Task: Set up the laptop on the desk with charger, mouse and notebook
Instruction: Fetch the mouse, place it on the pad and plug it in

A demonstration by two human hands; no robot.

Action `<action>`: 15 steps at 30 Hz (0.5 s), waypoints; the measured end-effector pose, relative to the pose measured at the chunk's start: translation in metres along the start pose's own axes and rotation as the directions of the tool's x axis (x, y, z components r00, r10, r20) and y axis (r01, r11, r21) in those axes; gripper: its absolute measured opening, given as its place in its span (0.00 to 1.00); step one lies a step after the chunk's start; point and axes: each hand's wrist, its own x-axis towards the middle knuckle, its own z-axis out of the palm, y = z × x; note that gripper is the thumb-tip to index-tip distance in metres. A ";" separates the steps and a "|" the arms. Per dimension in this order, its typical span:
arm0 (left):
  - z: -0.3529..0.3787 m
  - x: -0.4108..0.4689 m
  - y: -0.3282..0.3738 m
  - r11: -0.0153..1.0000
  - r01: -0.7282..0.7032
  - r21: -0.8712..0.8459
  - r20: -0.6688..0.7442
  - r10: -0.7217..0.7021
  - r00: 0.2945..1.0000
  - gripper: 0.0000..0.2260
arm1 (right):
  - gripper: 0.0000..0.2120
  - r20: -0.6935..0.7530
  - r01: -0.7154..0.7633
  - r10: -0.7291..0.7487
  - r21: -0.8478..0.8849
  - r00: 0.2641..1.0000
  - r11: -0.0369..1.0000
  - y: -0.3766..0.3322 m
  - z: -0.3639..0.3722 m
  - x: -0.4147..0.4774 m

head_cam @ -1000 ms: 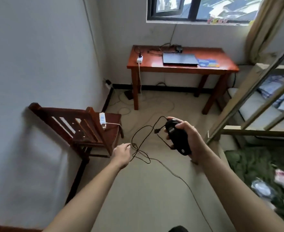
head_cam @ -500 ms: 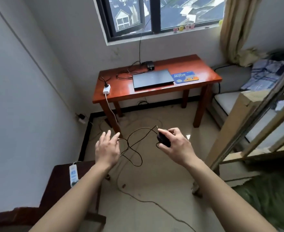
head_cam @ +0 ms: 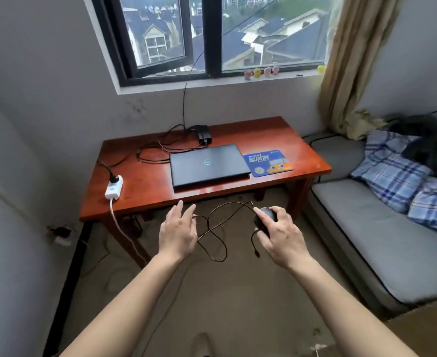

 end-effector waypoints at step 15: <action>0.071 0.372 0.124 0.969 -0.148 -0.199 0.001 0.151 0.989 0.18 | 0.29 -0.193 -0.252 0.276 0.140 0.942 0.958 0.145 -0.008 0.310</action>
